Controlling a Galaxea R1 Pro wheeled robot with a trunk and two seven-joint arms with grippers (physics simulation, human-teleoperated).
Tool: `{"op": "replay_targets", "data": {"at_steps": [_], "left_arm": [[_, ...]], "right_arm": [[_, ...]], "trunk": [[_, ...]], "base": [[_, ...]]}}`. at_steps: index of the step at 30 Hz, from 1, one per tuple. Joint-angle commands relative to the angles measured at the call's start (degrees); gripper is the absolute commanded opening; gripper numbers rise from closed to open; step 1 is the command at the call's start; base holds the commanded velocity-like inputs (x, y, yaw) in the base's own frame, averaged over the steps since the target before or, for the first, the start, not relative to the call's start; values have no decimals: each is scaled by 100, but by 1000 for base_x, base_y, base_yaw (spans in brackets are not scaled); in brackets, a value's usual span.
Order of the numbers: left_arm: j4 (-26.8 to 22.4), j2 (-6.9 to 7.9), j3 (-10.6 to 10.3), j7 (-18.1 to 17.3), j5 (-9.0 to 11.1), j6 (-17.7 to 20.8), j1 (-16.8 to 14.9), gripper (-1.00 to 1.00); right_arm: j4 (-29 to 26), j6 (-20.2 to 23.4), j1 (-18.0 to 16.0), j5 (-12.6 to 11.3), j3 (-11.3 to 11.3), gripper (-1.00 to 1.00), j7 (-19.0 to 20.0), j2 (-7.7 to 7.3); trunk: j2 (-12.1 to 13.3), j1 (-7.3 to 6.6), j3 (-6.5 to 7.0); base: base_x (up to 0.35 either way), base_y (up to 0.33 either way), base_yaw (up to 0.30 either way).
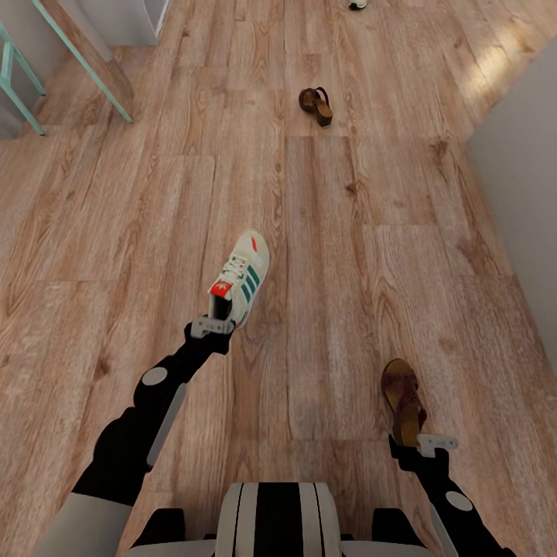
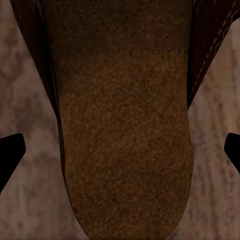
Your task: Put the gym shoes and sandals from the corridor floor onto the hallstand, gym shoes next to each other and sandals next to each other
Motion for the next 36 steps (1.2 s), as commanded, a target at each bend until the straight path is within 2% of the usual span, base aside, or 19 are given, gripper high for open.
{"op": "replay_targets", "data": {"at_steps": [1, 4, 10, 14, 33, 34, 36], "left_arm": [[-56, 10, -4, -8, 17, 36, 14, -100], [-136, 22, 0, -8, 20, 37, 59, -100], [-405, 51, 8, -8, 19, 38, 192, -100], [-516, 57, 14, -8, 15, 38, 226, -100], [-663, 38, 2, -8, 14, 38, 256, -100], [-666, 38, 2, -8, 14, 38, 256, -100], [-671, 35, 2, -8, 14, 38, 256, -100]], "right_arm": [[2, -16, -2, 35, -18, 100, 20, 3], [2, -16, -2, 37, -19, 100, 20, 3], [2, -16, -2, 38, -16, 100, 20, 3], [2, -16, -2, 39, -13, 100, 20, 3], [-2, -19, -2, 39, -16, 100, 20, 3], [-3, -20, -2, 39, -15, -100, 20, 3], [-3, -19, -2, 41, -13, -100, 20, 3]], "trunk": [[-1, -1, -3], [-1, -1, -3], [-9, 15, -157], [-9, 15, -186], [-9, 15, -207], [-9, 15, -207], [-9, 15, -207]], "base": [[0, 0, 0], [0, 0, 0], [0, 0, 0], [0, 0, 0], [0, 0, 0], [0, 0, 0], [0, 0, 0]]}}
